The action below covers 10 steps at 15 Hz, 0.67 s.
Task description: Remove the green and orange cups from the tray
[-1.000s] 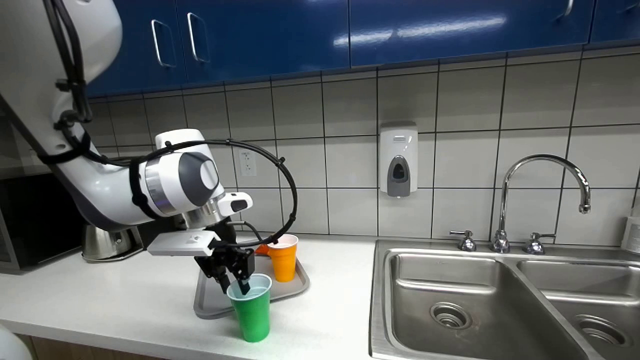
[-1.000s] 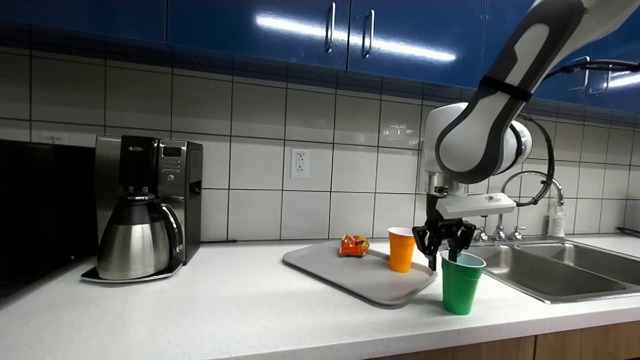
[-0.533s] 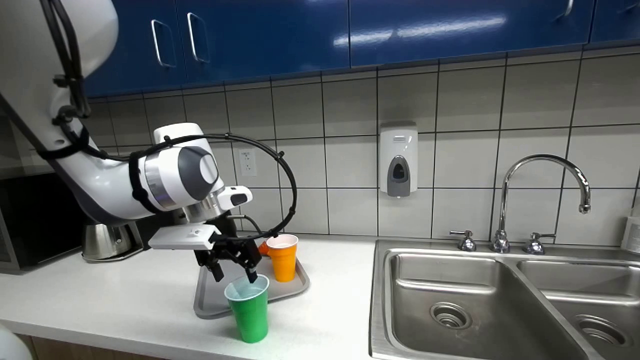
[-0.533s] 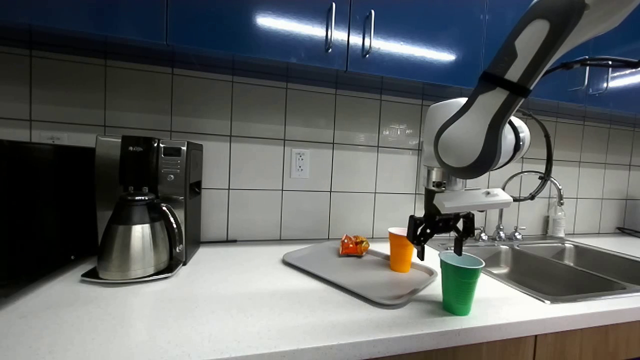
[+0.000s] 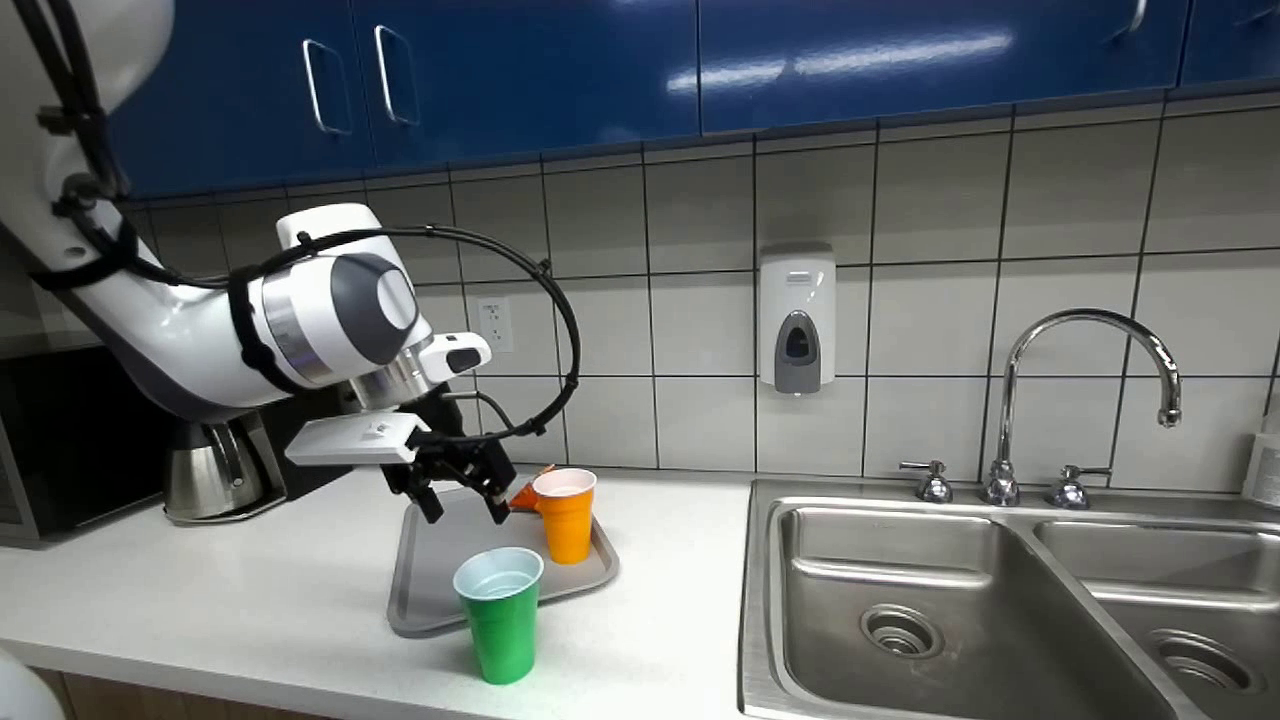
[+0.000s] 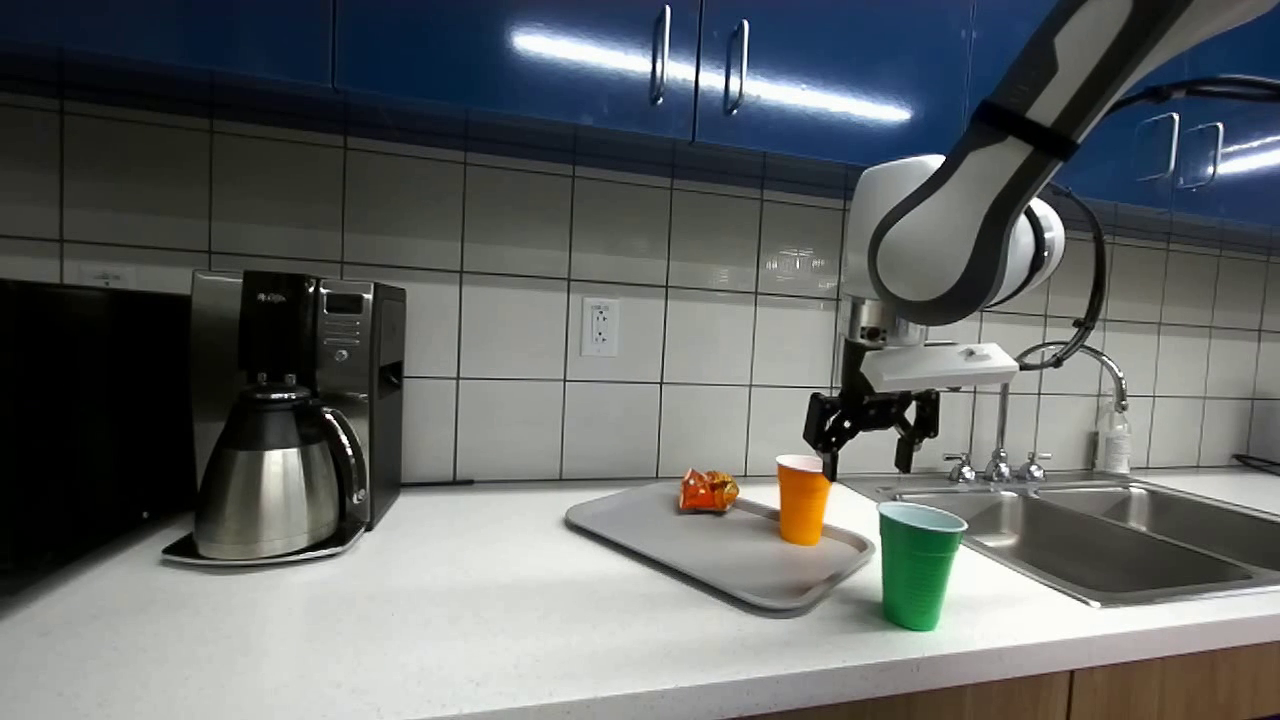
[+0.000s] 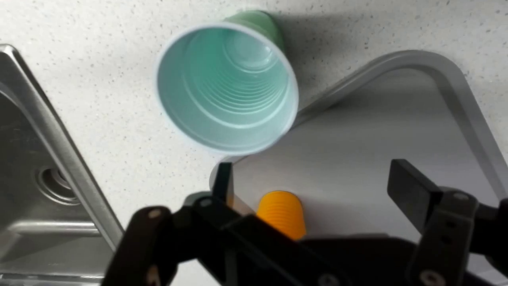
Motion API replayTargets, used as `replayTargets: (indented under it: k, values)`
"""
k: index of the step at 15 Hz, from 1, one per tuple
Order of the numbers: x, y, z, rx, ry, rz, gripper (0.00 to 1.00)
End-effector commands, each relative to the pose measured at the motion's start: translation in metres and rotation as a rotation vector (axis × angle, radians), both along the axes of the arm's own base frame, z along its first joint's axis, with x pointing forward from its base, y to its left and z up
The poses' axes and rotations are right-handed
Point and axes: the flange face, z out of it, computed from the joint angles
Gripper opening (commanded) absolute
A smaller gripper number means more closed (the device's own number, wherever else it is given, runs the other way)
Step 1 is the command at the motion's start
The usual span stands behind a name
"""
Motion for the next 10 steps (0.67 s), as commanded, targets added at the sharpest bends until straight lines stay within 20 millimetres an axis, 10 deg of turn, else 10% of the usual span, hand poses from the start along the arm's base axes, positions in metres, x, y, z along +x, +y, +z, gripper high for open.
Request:
replayTargets:
  k: [1,10]
  values:
    - [0.000,0.005,0.021,-0.011,-0.029,-0.022,1.00]
    - [0.024,-0.004,0.030,0.000,-0.073,-0.020,1.00]
